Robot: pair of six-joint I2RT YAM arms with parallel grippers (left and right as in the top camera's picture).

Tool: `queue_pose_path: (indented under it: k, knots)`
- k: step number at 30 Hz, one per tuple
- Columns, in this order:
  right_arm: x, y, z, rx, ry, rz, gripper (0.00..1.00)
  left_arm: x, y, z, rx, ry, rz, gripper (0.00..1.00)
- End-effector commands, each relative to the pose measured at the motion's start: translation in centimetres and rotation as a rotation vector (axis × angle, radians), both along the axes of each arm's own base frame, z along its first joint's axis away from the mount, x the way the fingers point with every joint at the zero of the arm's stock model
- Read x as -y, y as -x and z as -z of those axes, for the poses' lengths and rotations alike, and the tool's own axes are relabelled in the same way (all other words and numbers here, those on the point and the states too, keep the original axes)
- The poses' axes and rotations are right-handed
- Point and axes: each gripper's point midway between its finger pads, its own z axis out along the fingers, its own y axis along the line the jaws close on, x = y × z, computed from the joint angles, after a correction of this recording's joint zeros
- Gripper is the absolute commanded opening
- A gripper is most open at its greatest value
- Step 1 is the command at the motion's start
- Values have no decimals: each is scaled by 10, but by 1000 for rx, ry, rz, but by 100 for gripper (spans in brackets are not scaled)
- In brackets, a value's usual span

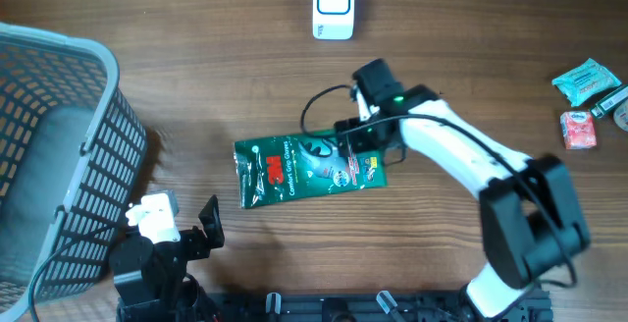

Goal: Scan the item barcode
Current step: 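Carry the wipes pack to the right edge and release it, then grasp the green 3M gloves bag with the right gripper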

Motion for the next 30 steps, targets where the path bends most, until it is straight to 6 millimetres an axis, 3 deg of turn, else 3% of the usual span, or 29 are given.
queue_pose_path:
  k: [1,4,5,7,8,10,13,15,17,18,21,30]
  knots:
    - [-12,25,39,-96,68,-63,100,-2,0,-1,9,4,-14,100]
    - [-9,45,69,-197,114,-69,100,-2,0,-1,9,4,-14,100]
    - [-2,56,84,-258,148,-52,75,-2,0,-1,9,4,-14,100]
    - [0,70,99,-335,148,-54,11,-2,0,-1,9,4,-14,100]
    - [-5,74,99,-366,114,-49,4,-2,0,-1,9,4,-14,100]
    - [-16,75,85,-420,27,-28,4,-2,0,-1,9,4,-14,100]
    - [-23,88,33,-634,-73,167,4,-2,0,-1,9,4,-14,100]
    - [-10,107,-10,-861,-7,429,4,-2,0,-1,9,4,-14,100]
    - [8,123,-38,-1023,97,650,4,-2,0,-1,9,4,-14,100]
    - [6,130,-55,-1136,76,731,6,-2,0,-1,9,4,-14,100]
    - [-23,118,-77,-1275,-174,767,4,-2,0,-1,9,4,-14,100]
    - [-58,101,-110,-1471,-397,897,4,-2,0,-1,9,4,-14,100]
